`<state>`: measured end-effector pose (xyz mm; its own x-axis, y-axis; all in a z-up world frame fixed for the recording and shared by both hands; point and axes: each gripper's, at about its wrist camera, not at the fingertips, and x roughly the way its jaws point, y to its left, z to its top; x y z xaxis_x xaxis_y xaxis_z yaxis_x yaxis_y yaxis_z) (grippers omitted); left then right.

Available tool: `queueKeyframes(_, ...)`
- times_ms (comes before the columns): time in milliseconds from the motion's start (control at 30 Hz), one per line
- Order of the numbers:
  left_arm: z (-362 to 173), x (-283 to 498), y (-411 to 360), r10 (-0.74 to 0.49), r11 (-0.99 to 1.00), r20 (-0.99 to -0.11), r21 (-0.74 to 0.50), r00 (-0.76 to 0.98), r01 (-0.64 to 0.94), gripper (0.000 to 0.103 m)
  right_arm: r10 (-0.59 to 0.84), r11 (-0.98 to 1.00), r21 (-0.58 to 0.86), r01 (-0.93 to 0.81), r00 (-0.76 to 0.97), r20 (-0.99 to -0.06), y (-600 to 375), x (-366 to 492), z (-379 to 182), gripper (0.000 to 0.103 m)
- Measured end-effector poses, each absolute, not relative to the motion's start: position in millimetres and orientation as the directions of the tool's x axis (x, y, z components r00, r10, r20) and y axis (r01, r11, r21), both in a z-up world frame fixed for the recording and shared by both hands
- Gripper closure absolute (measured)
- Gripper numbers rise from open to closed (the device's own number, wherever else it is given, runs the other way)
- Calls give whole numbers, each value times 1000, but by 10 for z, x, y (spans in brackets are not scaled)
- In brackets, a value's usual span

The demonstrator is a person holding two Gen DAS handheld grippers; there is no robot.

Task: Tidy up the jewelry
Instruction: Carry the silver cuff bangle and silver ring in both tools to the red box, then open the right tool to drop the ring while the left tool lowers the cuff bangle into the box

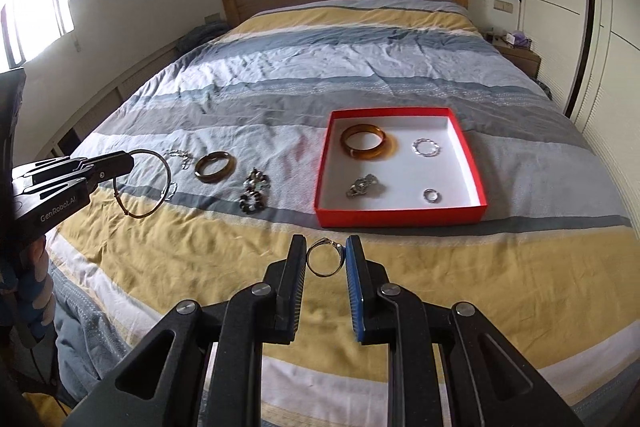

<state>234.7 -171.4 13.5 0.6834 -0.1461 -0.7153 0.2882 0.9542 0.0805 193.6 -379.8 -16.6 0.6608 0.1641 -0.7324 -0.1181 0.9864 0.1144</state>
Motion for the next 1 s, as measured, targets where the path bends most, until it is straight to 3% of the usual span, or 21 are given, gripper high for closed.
queueKeyframes(267, 53, 2923, -2388, -209, 928, -726, 64, 656, 367, 100, 119, 992, 108, -58, 668, -734, -4379, 2480, -279, 83)
queueKeyframes(600, -480, 3652, -3156, -239, 904, -772, 44, 589, 425, 100, 123, 992, 113, -56, 628, -769, -4724, 3291, -783, 83)
queueKeyframes(1000, -1117, 4201, -3350, -209, 920, -819, 22, 535, 392, 100, 141, 990, 100, -104, 554, -820, -4823, 3718, -1406, 83)
